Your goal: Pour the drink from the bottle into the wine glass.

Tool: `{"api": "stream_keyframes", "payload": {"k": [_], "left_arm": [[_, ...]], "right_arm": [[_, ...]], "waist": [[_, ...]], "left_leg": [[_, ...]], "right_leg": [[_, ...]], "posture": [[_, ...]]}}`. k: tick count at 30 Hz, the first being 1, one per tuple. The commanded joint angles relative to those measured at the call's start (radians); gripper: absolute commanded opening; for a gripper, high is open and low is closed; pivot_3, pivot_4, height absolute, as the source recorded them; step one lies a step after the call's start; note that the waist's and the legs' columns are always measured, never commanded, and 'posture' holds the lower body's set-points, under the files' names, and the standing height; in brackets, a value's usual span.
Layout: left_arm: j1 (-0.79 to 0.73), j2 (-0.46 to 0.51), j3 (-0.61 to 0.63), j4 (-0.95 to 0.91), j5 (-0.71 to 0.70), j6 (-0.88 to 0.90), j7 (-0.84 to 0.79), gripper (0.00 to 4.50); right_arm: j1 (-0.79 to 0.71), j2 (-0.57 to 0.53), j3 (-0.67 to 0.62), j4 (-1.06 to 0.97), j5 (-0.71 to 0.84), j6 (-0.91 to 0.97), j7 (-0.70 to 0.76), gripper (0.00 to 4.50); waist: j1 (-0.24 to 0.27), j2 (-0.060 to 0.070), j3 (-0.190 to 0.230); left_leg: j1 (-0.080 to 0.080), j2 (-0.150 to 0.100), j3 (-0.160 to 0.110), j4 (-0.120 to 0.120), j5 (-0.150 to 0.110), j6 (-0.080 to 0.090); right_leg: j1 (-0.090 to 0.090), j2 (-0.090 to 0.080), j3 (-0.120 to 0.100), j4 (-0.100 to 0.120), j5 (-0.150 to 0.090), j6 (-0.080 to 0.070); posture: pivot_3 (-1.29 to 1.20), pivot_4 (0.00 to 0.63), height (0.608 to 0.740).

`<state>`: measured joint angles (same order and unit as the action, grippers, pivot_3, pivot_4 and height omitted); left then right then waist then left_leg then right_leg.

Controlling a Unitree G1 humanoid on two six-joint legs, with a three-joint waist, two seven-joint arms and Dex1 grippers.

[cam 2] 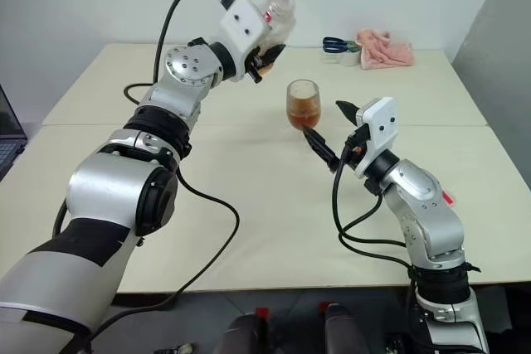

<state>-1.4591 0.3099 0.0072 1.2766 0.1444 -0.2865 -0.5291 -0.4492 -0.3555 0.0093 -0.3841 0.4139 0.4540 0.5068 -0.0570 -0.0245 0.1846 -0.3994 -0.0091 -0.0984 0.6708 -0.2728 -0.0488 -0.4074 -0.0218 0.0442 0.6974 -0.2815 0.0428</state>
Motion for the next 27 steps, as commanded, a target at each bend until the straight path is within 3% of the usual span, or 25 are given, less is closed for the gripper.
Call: {"api": "stream_keyframes", "payload": {"k": [1,9,17,27], "left_arm": [[0.05,0.012,0.097,-0.088,-0.108,0.056,0.063,1.64],[0.358,-0.008,0.233,-0.341,-0.264,0.166,0.183,1.64],[0.56,-0.023,0.221,-0.513,-0.265,0.198,0.234,1.64],[0.66,-0.021,0.198,-0.532,-0.245,0.177,0.263,1.64]], "right_arm": [[0.016,-0.043,0.02,-0.058,0.031,-0.015,0.09,4.5],[0.149,-0.19,0.084,-0.077,0.043,-0.102,0.36,4.5],[0.115,-0.138,0.092,-0.013,0.04,-0.119,0.35,4.5],[0.125,-0.112,0.096,-0.018,0.045,-0.107,0.339,4.5]], "waist": [[-0.002,0.0,0.0],[0.0,0.0,0.0],[0.007,0.0,0.0],[0.011,0.0,0.0]], "left_leg": [[0.0,0.0,0.0,0.0,0.0,0.0],[0.0,0.0,-0.001,0.002,0.0,0.0],[0.0,0.0,-0.002,0.005,0.0,0.0],[0.0,0.0,-0.002,0.005,0.0,0.0]], "right_leg": [[0.0,0.0,0.0,0.0,0.0,0.0],[0.0,0.0,0.0,0.0,0.0,0.0],[0.001,-0.001,0.0,0.001,0.0,0.0],[0.001,-0.001,-0.001,0.0,0.0,0.0]], "posture": [[0.0,0.15,0.74],[0.0,0.15,0.74],[0.0,0.15,0.74],[0.0,0.15,0.74]]}}
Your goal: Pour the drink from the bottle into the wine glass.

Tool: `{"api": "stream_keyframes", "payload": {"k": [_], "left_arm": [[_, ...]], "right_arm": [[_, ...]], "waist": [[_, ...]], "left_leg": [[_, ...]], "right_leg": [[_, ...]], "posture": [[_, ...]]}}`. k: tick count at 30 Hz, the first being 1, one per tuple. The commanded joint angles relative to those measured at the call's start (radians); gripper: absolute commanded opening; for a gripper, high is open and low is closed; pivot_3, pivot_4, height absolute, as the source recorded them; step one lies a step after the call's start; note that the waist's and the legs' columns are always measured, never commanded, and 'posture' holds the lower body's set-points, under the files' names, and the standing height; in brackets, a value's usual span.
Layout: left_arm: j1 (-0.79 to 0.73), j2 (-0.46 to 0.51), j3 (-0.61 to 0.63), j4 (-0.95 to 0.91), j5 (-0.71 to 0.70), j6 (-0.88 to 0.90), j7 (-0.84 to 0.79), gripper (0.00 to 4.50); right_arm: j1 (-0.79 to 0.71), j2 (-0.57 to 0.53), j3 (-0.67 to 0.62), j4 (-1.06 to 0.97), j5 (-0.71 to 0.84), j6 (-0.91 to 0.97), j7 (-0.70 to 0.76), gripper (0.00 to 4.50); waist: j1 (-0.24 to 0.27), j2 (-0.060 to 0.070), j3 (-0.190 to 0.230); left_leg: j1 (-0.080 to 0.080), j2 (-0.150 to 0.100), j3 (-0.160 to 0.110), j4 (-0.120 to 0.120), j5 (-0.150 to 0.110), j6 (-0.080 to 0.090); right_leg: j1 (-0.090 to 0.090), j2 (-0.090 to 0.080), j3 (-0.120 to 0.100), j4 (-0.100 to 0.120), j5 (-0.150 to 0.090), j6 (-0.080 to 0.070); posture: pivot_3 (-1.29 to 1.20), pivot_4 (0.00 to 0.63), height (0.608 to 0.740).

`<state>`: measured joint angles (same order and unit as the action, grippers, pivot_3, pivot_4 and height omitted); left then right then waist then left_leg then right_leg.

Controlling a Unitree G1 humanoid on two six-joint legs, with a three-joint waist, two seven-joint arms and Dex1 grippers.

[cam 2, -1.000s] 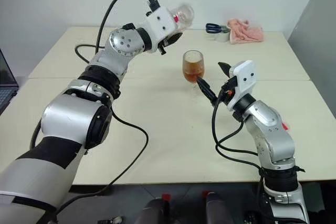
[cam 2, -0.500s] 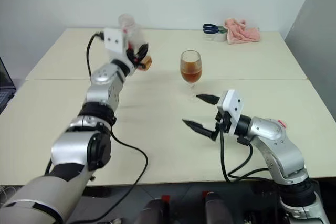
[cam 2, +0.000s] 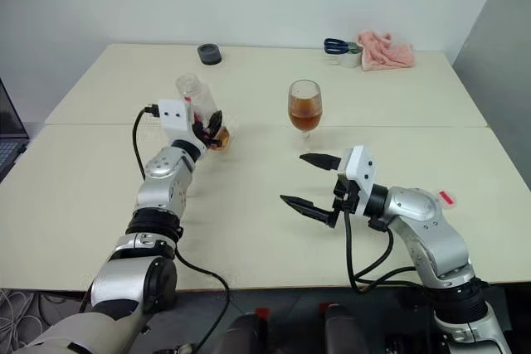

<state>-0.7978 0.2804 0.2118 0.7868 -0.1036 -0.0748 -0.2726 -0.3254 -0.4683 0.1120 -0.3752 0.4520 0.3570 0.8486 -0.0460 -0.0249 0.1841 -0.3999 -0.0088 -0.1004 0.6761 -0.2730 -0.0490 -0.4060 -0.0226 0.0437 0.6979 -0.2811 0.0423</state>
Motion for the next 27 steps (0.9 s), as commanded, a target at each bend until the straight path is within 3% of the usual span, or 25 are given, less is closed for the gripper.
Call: {"api": "stream_keyframes", "payload": {"k": [1,8,17,24,27], "left_arm": [[0.006,0.006,-0.005,-0.043,-0.002,-0.037,0.007,1.64],[0.033,0.003,-0.01,-0.043,-0.007,-0.046,0.011,1.64],[0.049,0.002,-0.003,-0.061,-0.028,-0.022,0.007,4.48],[0.204,0.003,-0.002,-0.268,-0.032,0.099,0.038,4.48],[0.377,-0.013,-0.002,-0.523,-0.04,0.224,0.07,4.48]], "right_arm": [[0.002,0.001,-0.008,-0.028,0.007,-0.01,-0.004,4.5],[0.006,0.011,-0.013,-0.033,0.011,-0.001,-0.028,4.5],[0.017,0.0,-0.012,-0.035,0.008,0.0,-0.03,4.5],[0.114,-0.037,-0.031,-0.058,-0.002,-0.001,-0.038,4.5],[0.219,-0.044,-0.068,-0.089,-0.021,0.028,-0.122,4.5]], "waist": [[0.0,0.0,0.0],[0.001,0.0,0.0],[0.001,0.0,0.0],[0.001,0.0,-0.001],[0.001,0.001,-0.001]], "left_leg": [[0.0,0.0,0.0,0.0,0.0,0.0],[0.0,0.0,0.0,0.0,0.0,0.0],[0.0,0.0,0.0,0.0,0.0,0.0],[0.001,0.001,-0.002,0.0,0.0,0.0],[0.001,0.002,-0.004,-0.001,0.0,0.0]], "right_leg": [[0.0,0.0,0.0,0.0,0.0,0.0],[0.0,0.0,0.0,0.0,0.0,0.0],[0.0,0.0,0.0,0.0,0.0,0.0],[0.001,0.0,0.001,0.0,0.0,0.0],[0.001,0.0,0.001,0.0,0.0,0.0]], "posture": [[0.0,0.15,0.74],[0.0,0.15,0.74],[0.0,0.15,0.74],[0.0,0.15,0.74],[0.0,0.15,0.74]]}}
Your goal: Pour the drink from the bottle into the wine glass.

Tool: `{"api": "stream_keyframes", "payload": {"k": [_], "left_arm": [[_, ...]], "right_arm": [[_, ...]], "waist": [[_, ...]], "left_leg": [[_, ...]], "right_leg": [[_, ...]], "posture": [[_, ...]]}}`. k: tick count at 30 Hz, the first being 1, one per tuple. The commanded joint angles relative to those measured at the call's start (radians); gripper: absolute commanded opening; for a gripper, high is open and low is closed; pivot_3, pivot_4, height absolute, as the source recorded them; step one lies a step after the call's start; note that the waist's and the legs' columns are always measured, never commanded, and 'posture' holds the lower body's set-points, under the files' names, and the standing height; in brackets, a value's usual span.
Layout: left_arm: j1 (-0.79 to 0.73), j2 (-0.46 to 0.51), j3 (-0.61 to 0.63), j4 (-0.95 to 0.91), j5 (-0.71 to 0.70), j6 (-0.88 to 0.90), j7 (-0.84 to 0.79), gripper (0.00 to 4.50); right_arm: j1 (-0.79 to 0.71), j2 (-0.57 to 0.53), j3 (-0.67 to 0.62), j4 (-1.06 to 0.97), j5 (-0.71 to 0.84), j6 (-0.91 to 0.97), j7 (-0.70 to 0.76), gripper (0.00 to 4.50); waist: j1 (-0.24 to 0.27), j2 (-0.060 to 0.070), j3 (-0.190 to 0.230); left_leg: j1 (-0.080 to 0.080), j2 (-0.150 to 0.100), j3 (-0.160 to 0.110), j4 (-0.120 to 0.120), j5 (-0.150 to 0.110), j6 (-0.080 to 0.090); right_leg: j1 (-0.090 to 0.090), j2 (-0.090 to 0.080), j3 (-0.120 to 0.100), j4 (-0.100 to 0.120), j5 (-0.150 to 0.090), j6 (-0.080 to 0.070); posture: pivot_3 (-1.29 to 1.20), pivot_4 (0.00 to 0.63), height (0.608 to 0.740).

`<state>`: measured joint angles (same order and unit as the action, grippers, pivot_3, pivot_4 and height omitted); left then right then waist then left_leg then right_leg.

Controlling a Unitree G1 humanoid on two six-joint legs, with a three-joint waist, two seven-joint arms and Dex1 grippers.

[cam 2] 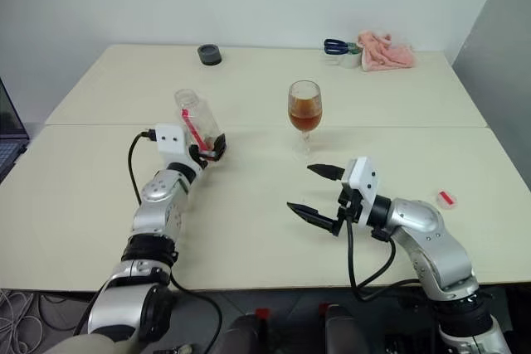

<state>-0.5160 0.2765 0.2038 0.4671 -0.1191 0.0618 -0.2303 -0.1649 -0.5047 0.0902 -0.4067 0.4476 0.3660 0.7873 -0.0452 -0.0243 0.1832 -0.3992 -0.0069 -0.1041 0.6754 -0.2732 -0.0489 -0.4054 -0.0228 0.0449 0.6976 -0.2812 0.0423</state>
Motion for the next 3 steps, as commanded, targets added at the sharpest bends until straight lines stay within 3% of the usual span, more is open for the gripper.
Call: {"api": "stream_keyframes", "payload": {"k": [1,3], "left_arm": [[0.168,-0.014,0.01,-0.306,-0.029,0.141,0.041,4.48],[0.307,-0.033,0.019,-0.506,-0.05,0.237,0.065,4.48]], "right_arm": [[0.094,-0.001,-0.066,-0.068,-0.037,0.031,-0.113,4.5],[0.145,0.029,-0.104,-0.066,-0.105,0.036,-0.238,4.5]], "waist": [[0.001,0.0,0.0],[0.001,0.0,0.0]], "left_leg": [[0.0,0.001,-0.001,0.0,0.0,0.0],[0.0,0.002,-0.001,0.0,0.0,0.0]], "right_leg": [[0.0,-0.001,0.0,0.0,0.0,0.0],[0.0,-0.002,0.001,0.0,0.0,0.0]], "posture": [[0.0,0.15,0.74],[0.0,0.15,0.74]]}}
